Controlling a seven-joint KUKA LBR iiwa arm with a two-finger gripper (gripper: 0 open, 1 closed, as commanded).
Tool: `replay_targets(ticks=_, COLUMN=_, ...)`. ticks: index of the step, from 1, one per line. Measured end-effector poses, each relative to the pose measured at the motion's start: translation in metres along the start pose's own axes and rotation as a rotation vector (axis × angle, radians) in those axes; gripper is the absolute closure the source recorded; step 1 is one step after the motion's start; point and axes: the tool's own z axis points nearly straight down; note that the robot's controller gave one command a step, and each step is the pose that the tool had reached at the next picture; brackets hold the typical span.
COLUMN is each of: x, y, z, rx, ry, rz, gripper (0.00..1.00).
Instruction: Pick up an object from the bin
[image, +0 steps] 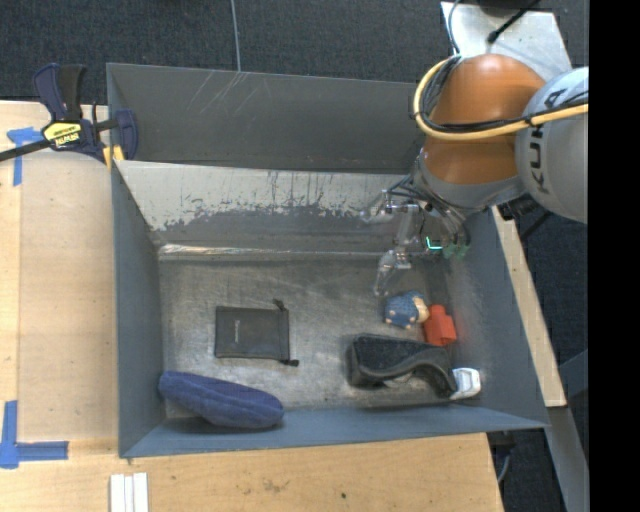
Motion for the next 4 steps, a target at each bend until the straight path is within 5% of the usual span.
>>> replay_targets(ticks=1, x=0.052, y=0.050, z=0.033, rx=-0.002, ry=-0.002, rz=0.140, gripper=0.00)
replay_targets(ticks=2, x=0.076, y=0.111, z=0.018, rx=-0.003, ry=-0.004, rz=0.129, gripper=0.00)
replay_targets(ticks=3, x=0.081, y=0.146, z=0.099, rx=-0.001, ry=-0.007, rz=-0.028, gripper=0.00)
replay_targets(ticks=4, x=0.078, y=0.145, z=0.095, rx=-0.002, ry=-0.017, rz=-0.026, gripper=1.00)
